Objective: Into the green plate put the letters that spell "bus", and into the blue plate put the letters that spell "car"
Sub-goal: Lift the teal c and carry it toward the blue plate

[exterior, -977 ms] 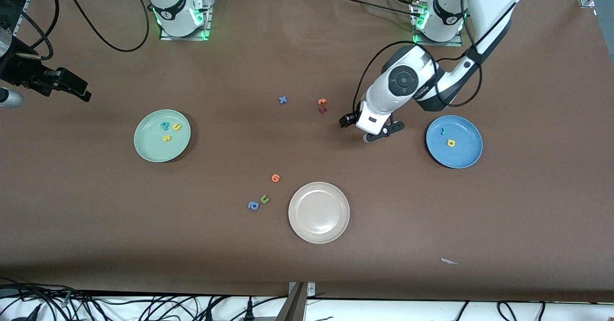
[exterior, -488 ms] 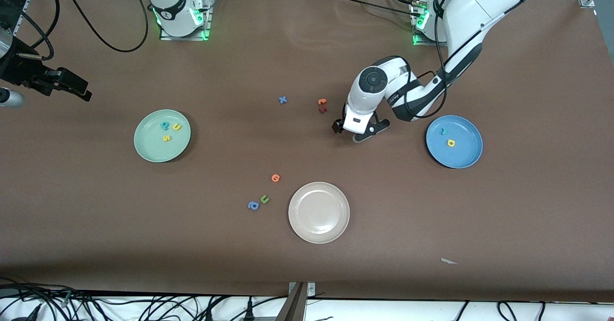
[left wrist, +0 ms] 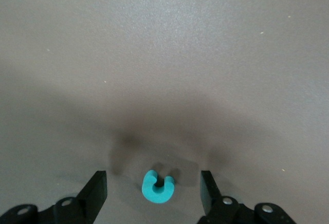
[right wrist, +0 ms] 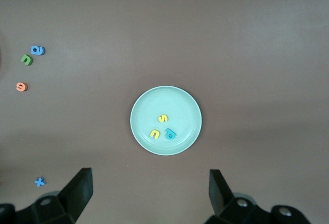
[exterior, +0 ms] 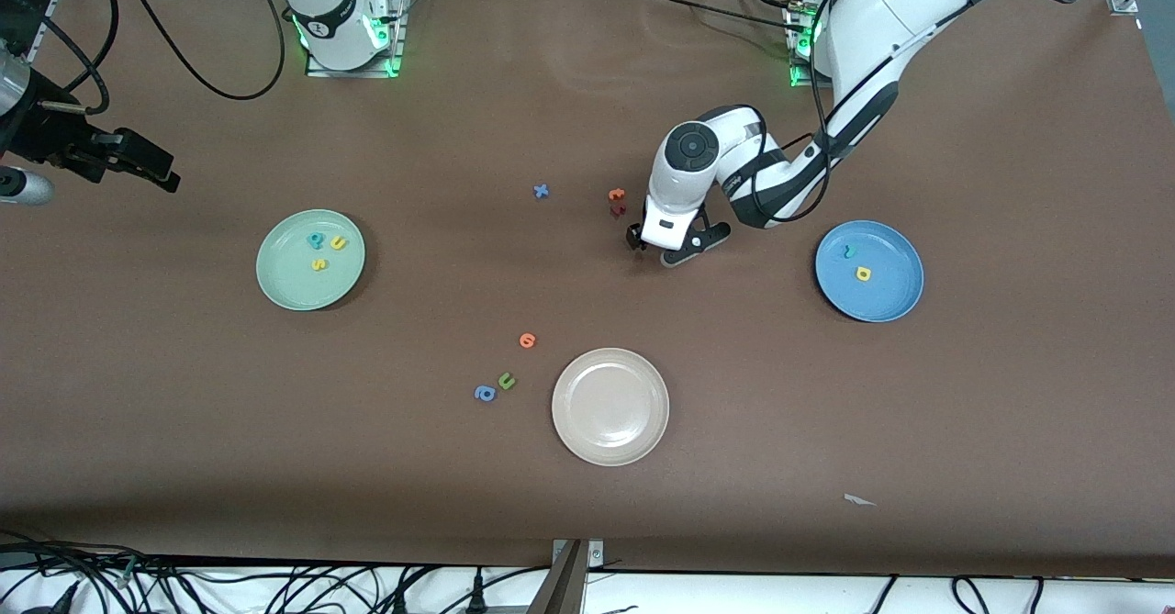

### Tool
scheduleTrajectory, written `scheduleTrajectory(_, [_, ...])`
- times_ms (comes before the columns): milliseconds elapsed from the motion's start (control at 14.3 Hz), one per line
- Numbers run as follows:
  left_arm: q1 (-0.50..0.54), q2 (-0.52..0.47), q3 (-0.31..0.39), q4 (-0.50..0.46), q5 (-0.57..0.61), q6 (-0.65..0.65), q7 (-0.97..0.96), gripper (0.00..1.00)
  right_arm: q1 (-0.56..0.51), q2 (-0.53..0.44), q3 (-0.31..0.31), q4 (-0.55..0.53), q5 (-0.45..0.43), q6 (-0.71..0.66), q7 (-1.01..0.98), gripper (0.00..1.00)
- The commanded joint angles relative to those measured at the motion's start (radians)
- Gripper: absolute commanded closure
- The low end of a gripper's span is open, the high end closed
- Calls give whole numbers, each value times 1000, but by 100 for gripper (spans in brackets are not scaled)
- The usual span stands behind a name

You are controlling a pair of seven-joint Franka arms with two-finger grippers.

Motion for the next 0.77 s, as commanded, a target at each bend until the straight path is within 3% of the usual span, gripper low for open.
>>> scheduleTrajectory(0, [-16, 20, 14, 24, 60, -2, -30, 22, 3, 8, -4, 24, 18, -20, -13, 0])
scheduleTrajectory(209, [-27, 23, 14, 24, 60, -2, -41, 29, 3, 8, -4, 24, 17, -18, -13, 0])
scheduleTrajectory(419, [-31, 23, 14, 38, 60, -5, -55, 29, 3, 8, -2, 24, 17, -20, -13, 0])
scheduleTrajectory(698, [-33, 25, 14, 38, 60, -5, -57, 49, 3, 8, -4, 24, 17, -20, -13, 0])
